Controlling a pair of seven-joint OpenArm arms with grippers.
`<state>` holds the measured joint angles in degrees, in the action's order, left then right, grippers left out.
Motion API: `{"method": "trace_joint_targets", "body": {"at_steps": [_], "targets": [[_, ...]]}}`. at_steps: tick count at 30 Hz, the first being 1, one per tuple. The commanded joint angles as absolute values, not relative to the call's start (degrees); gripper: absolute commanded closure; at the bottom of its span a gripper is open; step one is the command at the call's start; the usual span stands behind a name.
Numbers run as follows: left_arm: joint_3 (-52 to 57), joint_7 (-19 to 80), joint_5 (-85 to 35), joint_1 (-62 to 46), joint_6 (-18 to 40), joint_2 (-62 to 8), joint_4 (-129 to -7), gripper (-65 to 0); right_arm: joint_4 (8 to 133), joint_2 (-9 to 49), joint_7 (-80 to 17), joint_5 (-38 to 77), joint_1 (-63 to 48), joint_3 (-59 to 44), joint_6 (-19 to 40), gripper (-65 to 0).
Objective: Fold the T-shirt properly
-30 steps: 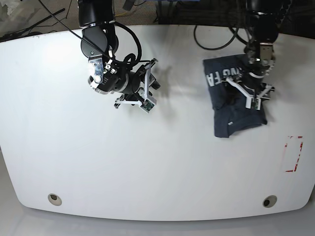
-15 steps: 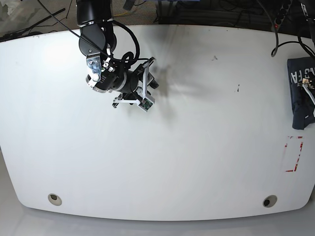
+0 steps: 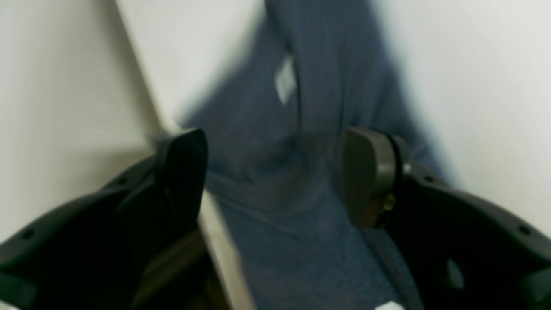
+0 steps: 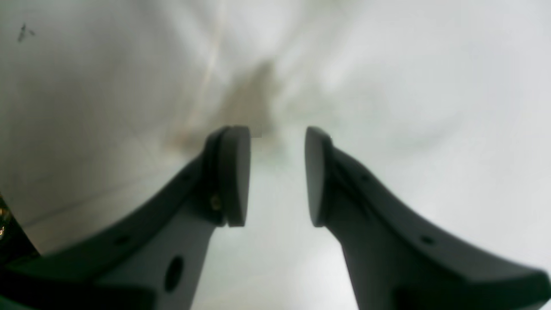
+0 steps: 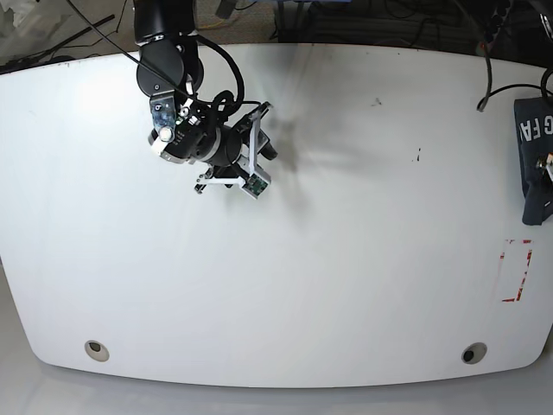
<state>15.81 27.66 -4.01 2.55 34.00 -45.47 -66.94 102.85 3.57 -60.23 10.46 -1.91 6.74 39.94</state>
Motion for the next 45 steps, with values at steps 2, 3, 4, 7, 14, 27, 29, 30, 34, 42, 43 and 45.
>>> {"method": "trace_joint_targets", "body": {"at_steps": [2,3,4,7,14,27,29,30,34,42,43,45], "targets": [[23.16,29.67,-3.3,-2.77,33.36,-44.26,-79.6,-44.0,109.23,4.09,-58.95,11.21,-0.92,2.07,40.0,-19.5],[23.87,29.76,-3.3,-3.56,33.36,-42.77,-81.98,-44.0,109.32,4.26,-58.95,11.21,-0.84,1.19,40.0,-19.5],[24.31,29.76,-3.03,-4.26,33.36,-41.01,-84.97,-44.0,109.23,4.44,-58.86,11.12,-0.4,0.04,40.0,-19.5],[24.4,29.49,-3.03,-5.14,33.01,-36.62,-91.82,-44.0,108.09,4.53,-58.77,8.84,1.98,-3.65,40.0,-19.5],[20.53,27.21,0.75,-6.99,26.51,-19.74,-102.2,-44.0,100.53,4.35,-41.45,-5.67,4.44,-11.38,40.0,-19.5],[10.59,11.65,5.14,-19.38,14.37,-3.82,-102.46,-44.0,88.31,7.34,-11.74,-10.07,-1.36,-22.55,40.0,-19.5],[8.92,9.63,5.14,-21.41,12.88,-3.82,-102.37,-44.0,87.96,7.78,-9.1,-9.98,-2.42,-23.43,40.0,-19.5],[7.43,8.84,5.14,-22.64,12.09,-3.82,-102.46,-44.0,87.87,7.78,-8.31,-9.54,-3.56,-23.69,40.0,-19.5],[3.47,4.79,5.14,-28.7,7.6,-4.09,-102.99,-44.0,88.13,9.8,-8.04,-2.07,-9.27,-23.87,40.0,-19.5],[2.42,1.36,4.7,-40.22,6.2,-3.74,-106.15,-43.9,91.38,11.82,-7.96,5.49,-19.82,-23.87,40.0,-19.5],[2.24,1.36,4.7,-42.77,6.2,-3.65,-107.47,-43.9,92.35,11.74,-7.96,5.85,-21.49,-24.22,40.0,-19.5],[2.07,1.36,4.62,-46.9,5.67,-2.15,-109.41,-43.9,94.29,11.21,-7.96,7.08,-25.45,-26.07,40.0,-19.5]]}}
